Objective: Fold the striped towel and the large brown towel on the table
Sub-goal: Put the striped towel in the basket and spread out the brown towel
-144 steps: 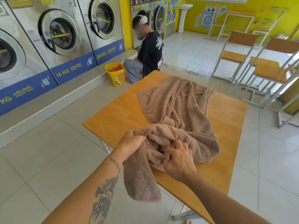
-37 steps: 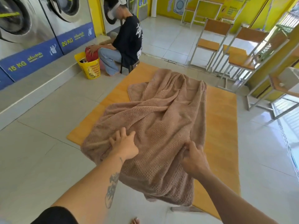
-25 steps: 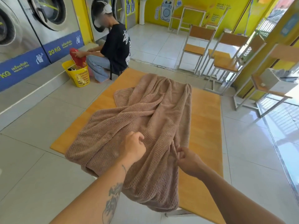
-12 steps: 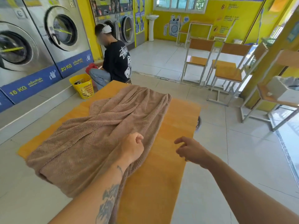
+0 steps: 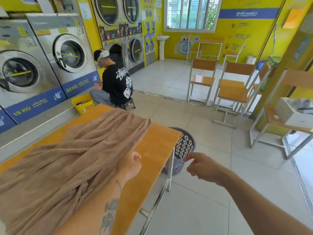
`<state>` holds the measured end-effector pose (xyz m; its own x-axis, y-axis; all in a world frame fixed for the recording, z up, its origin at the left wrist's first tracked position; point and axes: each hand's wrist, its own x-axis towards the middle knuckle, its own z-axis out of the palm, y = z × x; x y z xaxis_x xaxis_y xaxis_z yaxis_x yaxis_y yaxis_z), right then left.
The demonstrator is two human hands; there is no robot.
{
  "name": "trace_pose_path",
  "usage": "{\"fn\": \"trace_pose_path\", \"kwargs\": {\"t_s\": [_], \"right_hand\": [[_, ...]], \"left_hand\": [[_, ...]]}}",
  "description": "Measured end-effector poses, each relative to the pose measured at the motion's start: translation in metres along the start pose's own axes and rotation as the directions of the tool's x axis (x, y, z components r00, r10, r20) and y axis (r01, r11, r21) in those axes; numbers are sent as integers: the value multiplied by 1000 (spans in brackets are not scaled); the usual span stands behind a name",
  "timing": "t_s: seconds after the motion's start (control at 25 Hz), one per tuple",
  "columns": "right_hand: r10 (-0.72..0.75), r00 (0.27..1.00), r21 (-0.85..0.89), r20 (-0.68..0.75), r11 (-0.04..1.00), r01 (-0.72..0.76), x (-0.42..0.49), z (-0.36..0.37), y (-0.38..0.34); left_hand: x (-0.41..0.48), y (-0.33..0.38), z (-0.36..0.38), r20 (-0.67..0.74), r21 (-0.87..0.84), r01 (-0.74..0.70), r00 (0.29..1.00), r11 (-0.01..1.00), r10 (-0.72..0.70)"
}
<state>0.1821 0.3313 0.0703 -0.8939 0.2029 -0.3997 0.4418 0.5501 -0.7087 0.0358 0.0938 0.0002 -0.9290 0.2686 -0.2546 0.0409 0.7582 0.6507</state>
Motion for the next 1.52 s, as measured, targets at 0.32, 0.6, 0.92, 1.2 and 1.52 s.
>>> {"fn": "trace_pose_path", "kwargs": {"t_s": [0.32, 0.6, 0.92, 1.2, 1.52], "right_hand": [[-132, 989, -210, 70, 967, 144, 142, -80, -13], [-116, 963, -447, 243, 868, 217, 323, -129, -28], [-176, 849, -456, 498, 780, 429, 491, -165, -25], [-156, 628, -302, 763, 772, 559, 602, -230, -24], [-241, 476, -258, 846, 596, 761, 642, -205, -88]], "left_hand": [[127, 67, 33, -109, -123, 28, 993, 992, -41], [278, 88, 44, -208, -169, 157, 959, 973, -191], [357, 92, 86, -339, 51, 491, 828, 870, -447], [402, 162, 116, -449, -387, 623, 516, 680, -729], [410, 251, 108, -392, -501, 587, 502, 636, -771]]}}
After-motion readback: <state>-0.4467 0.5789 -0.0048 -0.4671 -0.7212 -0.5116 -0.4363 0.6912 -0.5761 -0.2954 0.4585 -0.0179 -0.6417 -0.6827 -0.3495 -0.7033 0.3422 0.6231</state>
